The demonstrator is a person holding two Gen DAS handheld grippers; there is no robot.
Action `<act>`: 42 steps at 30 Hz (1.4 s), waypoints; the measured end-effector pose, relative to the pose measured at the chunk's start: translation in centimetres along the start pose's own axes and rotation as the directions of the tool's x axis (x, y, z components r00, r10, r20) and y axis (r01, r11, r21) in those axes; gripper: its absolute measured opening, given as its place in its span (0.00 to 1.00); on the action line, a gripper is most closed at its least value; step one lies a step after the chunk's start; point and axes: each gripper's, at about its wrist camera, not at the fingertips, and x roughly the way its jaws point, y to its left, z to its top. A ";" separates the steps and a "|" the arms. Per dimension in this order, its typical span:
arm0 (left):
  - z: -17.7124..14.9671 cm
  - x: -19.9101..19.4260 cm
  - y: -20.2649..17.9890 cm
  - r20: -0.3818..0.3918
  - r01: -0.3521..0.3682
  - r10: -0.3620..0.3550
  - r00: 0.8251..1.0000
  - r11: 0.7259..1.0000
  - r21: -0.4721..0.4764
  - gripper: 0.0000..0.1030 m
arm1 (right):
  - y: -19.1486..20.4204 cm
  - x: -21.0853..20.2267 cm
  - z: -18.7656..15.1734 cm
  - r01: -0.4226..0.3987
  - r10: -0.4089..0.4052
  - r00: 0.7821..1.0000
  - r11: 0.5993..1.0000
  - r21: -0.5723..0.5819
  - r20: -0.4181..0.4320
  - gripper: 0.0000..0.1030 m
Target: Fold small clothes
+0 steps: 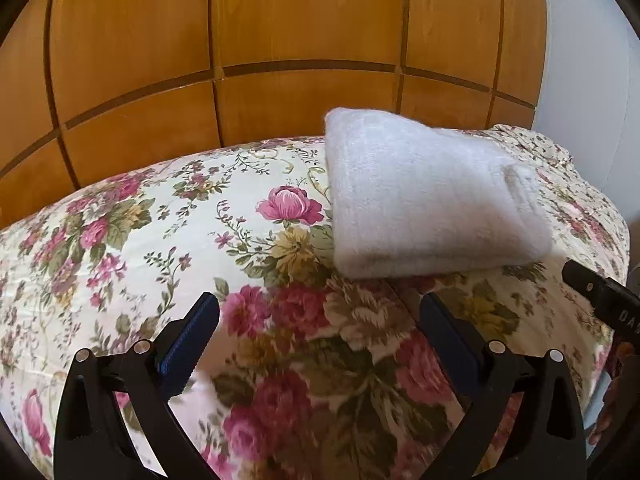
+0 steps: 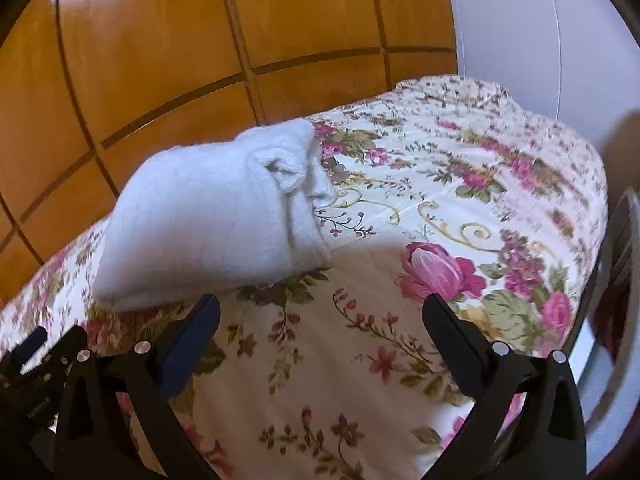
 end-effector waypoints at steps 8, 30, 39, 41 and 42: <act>0.0 -3.3 0.7 0.015 -0.014 0.015 1.000 0.998 -0.059 0.96 | 2.1 -3.1 -0.7 -0.001 0.005 0.999 0.996 -0.090 0.041 0.98; 0.7 -9.6 0.5 0.115 -0.045 0.055 0.992 0.995 -0.083 0.96 | 3.4 -9.4 -0.5 0.050 -0.034 0.993 0.988 -0.144 0.112 0.98; 0.7 -9.5 0.6 0.104 -0.049 0.058 0.993 0.995 -0.085 0.96 | 3.4 -9.3 -0.6 0.033 -0.018 0.995 0.989 -0.145 0.103 0.98; 0.6 -9.4 0.6 0.103 -0.049 0.058 0.993 0.995 -0.083 0.96 | 3.3 -9.3 -0.6 0.030 -0.016 0.995 0.989 -0.144 0.100 0.98; 0.5 -9.4 0.6 0.102 -0.049 0.057 0.993 0.995 -0.082 0.96 | 3.3 -9.3 -0.6 0.030 -0.016 0.995 0.989 -0.143 0.099 0.98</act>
